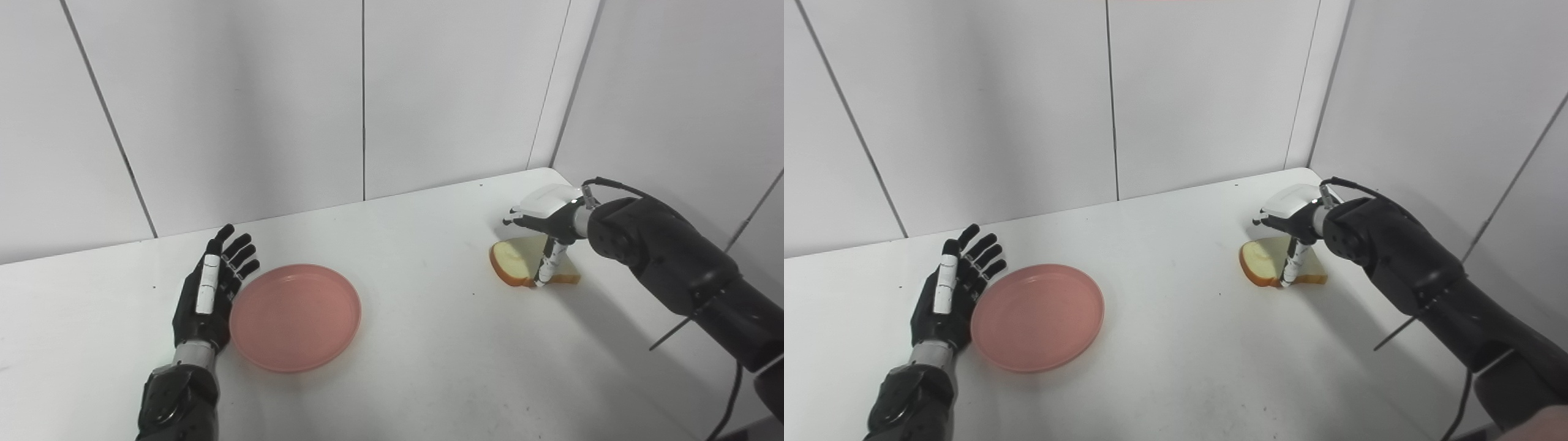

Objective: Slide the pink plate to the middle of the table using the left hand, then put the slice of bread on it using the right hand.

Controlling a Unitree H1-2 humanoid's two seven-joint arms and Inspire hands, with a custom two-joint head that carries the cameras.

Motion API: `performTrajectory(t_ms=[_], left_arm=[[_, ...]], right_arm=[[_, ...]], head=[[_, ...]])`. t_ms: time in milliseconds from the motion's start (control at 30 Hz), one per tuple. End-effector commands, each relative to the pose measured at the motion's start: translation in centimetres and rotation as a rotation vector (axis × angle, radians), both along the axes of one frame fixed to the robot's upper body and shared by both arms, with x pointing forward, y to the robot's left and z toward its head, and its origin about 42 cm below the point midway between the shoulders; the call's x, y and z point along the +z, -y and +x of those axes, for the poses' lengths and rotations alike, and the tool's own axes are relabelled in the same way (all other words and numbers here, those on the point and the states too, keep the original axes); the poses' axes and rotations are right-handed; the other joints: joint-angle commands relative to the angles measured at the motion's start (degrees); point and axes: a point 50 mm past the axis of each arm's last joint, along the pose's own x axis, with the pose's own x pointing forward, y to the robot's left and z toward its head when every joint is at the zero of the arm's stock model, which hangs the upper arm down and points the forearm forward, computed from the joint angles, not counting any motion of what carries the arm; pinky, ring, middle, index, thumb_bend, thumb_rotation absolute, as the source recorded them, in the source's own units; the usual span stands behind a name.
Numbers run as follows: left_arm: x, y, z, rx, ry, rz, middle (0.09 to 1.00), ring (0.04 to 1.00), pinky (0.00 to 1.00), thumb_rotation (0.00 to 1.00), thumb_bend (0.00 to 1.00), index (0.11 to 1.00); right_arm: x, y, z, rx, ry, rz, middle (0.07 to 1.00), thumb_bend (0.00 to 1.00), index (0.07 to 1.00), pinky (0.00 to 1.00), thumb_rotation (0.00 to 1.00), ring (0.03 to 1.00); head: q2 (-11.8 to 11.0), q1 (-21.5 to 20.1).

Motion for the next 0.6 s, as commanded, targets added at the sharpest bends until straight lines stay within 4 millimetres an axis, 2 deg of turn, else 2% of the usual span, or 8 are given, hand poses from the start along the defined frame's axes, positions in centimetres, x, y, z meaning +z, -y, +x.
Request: performTrajectory(t_ms=[0,133,367,567], left_arm=[[-5.7,-0.2,-3.6,-0.015,-0.203,0.015,0.804,0.823,0.79,0.73,0.92,0.834],[-5.7,-0.2,-3.7,-0.017,-0.208,0.013,0.809,0.828,0.79,0.73,0.93,0.841],[-5.8,-0.3,-3.8,-0.018,-0.212,0.028,0.819,0.829,0.79,0.75,0.93,0.841],[-5.8,-0.3,-3.8,-0.023,-0.211,0.032,0.816,0.829,0.8,0.75,0.94,0.839]], right_arm=[[3.0,0.3,0.8,-0.02,0.056,0.039,0.964,1.0,0.92,1.0,0.38,0.992],[2.4,1.0,1.0,-0.046,0.019,0.099,0.971,1.0,0.925,1.0,0.39,0.997],[0.9,2.0,1.5,-0.058,-0.017,0.102,0.973,1.0,0.929,1.0,0.43,0.977],[0.0,2.1,2.0,-0.076,-0.036,0.099,0.95,1.0,0.904,0.97,0.4,0.947]], head=[[0.2,0.0],[0.3,0.0],[0.5,0.0],[0.7,0.1]])
